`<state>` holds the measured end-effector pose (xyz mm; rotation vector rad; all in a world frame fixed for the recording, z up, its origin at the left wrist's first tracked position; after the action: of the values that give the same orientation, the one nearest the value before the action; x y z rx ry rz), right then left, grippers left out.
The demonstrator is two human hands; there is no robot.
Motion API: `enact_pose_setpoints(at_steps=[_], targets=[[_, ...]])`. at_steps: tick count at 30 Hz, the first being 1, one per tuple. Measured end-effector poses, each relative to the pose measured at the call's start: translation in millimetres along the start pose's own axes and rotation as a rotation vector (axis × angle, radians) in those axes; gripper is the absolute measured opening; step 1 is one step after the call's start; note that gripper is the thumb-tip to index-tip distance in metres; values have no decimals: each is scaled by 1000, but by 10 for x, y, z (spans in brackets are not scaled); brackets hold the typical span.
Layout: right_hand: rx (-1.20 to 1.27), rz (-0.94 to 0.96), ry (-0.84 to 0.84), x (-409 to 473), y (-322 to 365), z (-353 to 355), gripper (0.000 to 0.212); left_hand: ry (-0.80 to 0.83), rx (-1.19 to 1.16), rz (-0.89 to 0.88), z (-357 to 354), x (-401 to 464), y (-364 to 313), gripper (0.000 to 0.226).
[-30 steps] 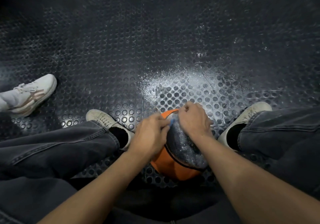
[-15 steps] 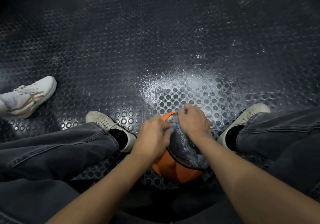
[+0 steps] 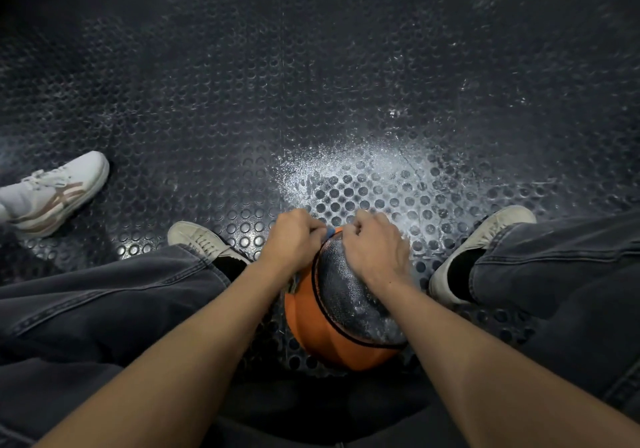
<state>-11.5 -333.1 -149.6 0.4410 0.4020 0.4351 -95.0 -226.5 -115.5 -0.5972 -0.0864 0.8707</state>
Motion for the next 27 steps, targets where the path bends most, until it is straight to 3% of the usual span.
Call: enact_pose_setpoints(at_steps=[5,11,16,22,27], targets=[[-16,2,20,18,-39,16,25,14,18,-195,118,-414,-105,19],[-27,29,17,4,6,-28,19,44,-14,-71,-35,-37,-12,16],[-18,22,12,18,-17,-17,25,112,55,-233,33,-391,-101,18],[-30,32,10,24,-9,-28,21,143,8,-62,-100,-39,9,20],[-45,11,6,72,-16,-42,26,23,11,-208,122,-499,-145,18]])
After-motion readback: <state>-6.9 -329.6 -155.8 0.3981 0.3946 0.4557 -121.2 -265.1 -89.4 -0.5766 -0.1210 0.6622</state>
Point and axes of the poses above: each hand's wrist, its own x-axis towards the middle knuckle, its own z-axis out of the back of the hand, y = z × x, the point moved 8 cm from there along x, towards the middle knuckle, and after that the axes turned 14 degrees about -y, right-handed, at the moved point
